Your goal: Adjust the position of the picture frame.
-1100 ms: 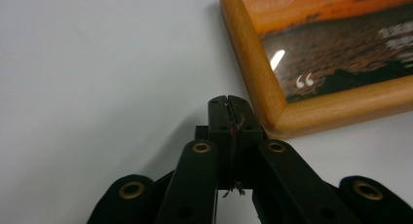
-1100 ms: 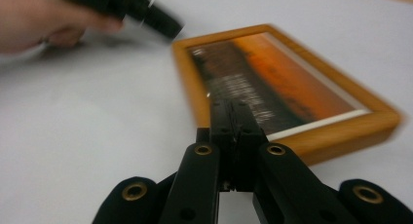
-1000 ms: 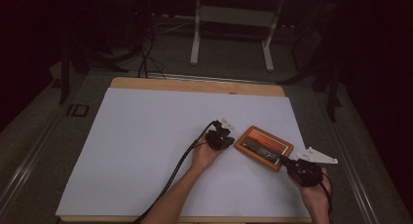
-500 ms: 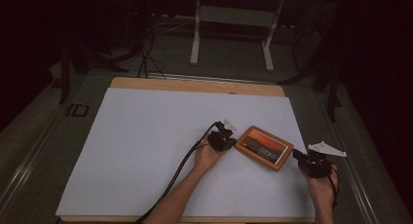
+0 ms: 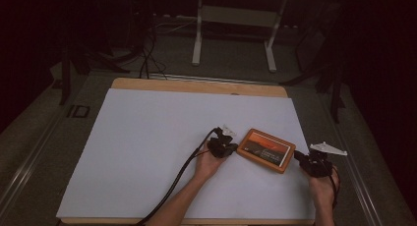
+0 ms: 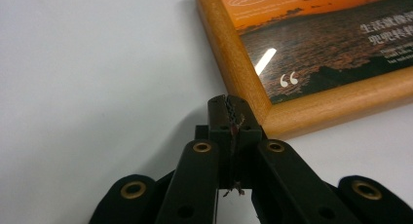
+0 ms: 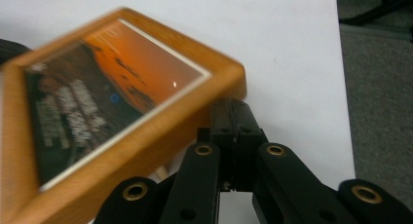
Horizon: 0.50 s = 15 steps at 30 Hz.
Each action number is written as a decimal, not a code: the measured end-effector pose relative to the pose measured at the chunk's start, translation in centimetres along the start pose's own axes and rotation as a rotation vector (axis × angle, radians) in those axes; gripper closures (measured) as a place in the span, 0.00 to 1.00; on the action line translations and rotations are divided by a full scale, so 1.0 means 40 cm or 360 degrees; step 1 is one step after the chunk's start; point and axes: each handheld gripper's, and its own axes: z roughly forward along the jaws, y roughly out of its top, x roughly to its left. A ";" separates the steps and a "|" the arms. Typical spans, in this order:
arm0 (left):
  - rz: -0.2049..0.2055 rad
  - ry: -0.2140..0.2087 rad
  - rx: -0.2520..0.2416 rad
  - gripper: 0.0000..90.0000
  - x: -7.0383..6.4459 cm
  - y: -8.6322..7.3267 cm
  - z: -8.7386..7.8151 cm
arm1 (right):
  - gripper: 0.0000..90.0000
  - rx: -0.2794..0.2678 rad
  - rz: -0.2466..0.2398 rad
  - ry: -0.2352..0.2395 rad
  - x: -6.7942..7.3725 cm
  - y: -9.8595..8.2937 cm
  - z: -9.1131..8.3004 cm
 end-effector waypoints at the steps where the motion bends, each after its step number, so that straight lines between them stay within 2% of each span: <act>1: 0.0000 -0.0006 0.0007 1.00 -0.003 -0.003 -0.004 | 1.00 0.0015 0.0009 -0.0005 -0.001 -0.004 0.005; 4: -0.0011 -0.0039 0.0025 1.00 -0.009 -0.012 -0.015 | 1.00 0.0011 0.0027 0.0026 -0.002 -0.013 0.011; 11: 0.0064 -0.0061 0.0088 1.00 -0.029 -0.026 -0.039 | 1.00 0.0013 0.0006 0.0031 0.012 0.002 0.011; 15: 0.0062 -0.0075 0.0093 1.00 -0.041 -0.038 -0.051 | 1.00 0.0027 -0.0003 0.0038 0.014 0.011 0.013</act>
